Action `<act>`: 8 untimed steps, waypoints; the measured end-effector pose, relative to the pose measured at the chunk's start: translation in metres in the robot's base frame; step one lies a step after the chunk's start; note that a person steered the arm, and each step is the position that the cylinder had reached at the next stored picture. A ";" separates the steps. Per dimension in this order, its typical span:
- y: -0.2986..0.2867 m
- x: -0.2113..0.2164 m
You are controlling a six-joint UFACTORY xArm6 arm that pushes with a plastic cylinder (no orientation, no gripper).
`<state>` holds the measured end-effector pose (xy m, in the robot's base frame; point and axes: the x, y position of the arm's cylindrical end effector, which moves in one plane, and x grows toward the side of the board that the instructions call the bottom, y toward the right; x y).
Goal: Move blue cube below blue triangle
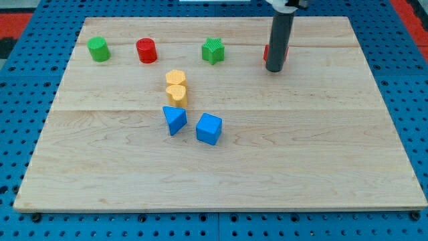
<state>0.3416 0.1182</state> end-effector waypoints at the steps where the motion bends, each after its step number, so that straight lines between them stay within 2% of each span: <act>1: 0.004 -0.003; 2: 0.004 -0.005; 3: 0.001 0.045; 4: -0.038 0.085; 7: -0.122 0.150; 8: -0.125 0.175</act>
<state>0.5170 -0.0068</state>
